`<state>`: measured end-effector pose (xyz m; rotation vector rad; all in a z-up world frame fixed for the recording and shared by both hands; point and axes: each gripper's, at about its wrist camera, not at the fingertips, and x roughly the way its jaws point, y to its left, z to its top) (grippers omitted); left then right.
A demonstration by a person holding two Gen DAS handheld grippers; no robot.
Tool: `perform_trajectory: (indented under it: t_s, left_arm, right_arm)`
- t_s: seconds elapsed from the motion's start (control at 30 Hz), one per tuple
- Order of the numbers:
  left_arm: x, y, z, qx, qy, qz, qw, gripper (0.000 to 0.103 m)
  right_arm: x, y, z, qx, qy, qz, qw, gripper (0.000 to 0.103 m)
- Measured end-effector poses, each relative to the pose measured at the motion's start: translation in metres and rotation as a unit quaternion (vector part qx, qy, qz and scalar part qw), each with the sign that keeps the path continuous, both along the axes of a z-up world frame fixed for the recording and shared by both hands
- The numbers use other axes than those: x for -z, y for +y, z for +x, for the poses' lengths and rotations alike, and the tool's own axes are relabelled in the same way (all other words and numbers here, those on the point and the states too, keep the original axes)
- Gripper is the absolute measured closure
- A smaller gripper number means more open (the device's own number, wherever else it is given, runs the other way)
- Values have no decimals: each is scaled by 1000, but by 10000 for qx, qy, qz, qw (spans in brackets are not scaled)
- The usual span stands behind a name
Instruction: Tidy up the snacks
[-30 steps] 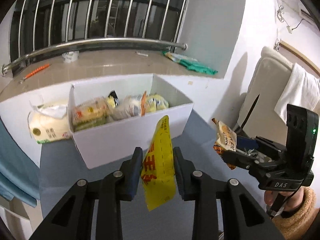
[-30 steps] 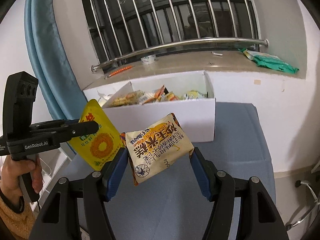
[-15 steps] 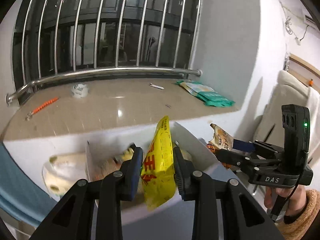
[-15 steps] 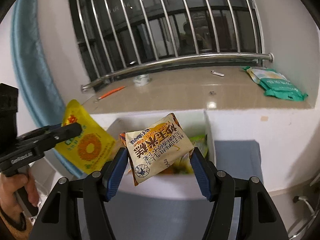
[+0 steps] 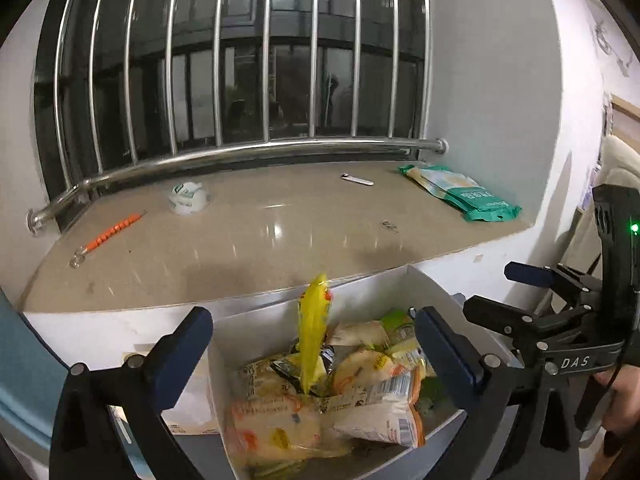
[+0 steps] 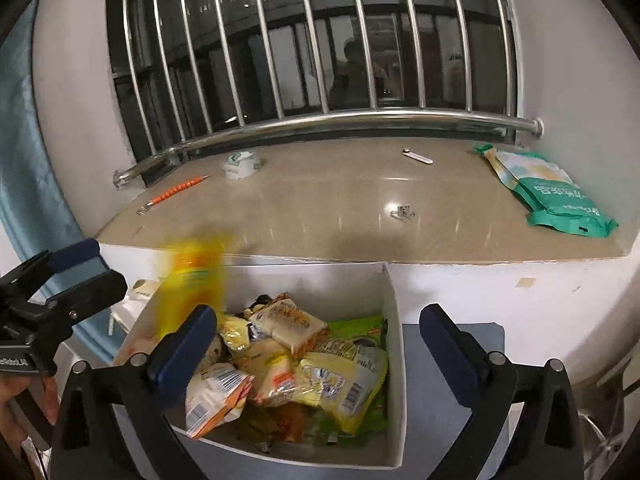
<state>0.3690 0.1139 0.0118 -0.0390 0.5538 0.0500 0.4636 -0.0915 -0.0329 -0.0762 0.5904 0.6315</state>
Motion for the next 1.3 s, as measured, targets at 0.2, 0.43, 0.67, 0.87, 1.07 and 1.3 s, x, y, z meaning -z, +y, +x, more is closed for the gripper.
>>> perform_trajectory:
  t_s: [0.2,0.43,0.67,0.87,1.07,1.3]
  left_arm:
    - [-12,-20,-40,-83,-142,341,9993,0]
    - [-26,-38,-113,-200,-351,173,9990,0]
    - [-29,-72,-201,51,-450,-155,9989,0]
    - [-24,-89,-257,-60,-439,-230,9988,0]
    - [-10,-97,-306,-247,-377,-307,9985,0]
    - [-5,-112,-336,-74,-357,-293,9989,0]
  right_arm:
    - [-8,-16,-34,9,-300,67,9995,0]
    - [-28,-37,-108,-260,-844,39,9961,0]
    - [-44,-70,-186,-555,-1010,308,9929,0]
    - [-35,-87,-233,-613,-501,472,9957,0]
    - [-11,-98,-283,-620,-409,415,9964,0]
    - [2,-115,-307,-469,-274,416,9977,0]
